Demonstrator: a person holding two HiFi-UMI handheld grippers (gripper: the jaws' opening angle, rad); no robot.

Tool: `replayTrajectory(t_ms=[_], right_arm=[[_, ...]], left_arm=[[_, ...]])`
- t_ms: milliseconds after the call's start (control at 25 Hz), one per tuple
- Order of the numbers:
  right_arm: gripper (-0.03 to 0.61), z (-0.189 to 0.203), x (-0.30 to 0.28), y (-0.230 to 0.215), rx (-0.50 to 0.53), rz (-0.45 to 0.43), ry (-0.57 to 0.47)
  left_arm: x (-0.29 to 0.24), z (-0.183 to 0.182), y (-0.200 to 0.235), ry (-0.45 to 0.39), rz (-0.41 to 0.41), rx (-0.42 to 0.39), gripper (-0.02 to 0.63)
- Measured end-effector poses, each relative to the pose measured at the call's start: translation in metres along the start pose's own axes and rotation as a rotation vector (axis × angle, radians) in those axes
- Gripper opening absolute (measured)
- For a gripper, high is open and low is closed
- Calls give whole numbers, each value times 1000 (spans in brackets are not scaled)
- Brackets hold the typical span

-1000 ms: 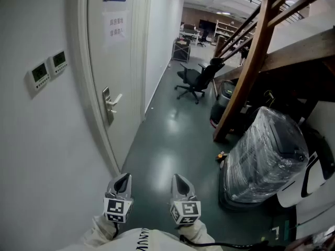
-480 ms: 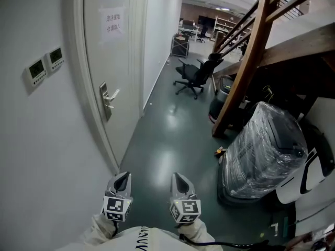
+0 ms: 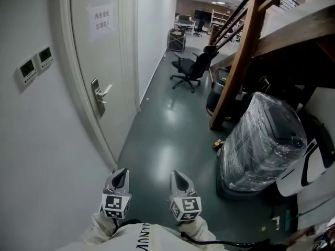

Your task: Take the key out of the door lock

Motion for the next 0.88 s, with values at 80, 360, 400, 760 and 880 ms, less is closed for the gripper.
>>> replayTrajectory(t_ms=[80,360,400,760,880], right_arm=[[2,5,4,-5,-10,2,7],[2,10,1,-16,-27,7,21],[2,11,-2,-17,-28,6,25],[2,5,-32,-29,-15,26,42],[2,2,-50,-31,-14,34,51]], left_arm=[[-1,2,-6,9,2,0,0],[-13,5,-14,28,21,1,0],[-16,6,-14,31,22,3,0],[-52,3,1,28,35,15,0],[-68,5,12,34,45,20,0]])
Point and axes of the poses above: the fingertips, and each gripper's own axes: x backward along the fingers, y to its left, z out of its underside, the point moved 5 cm from there along x, backward along the fingers, and after that the axes turned 12 degrees about y, right-handed, at the moved point
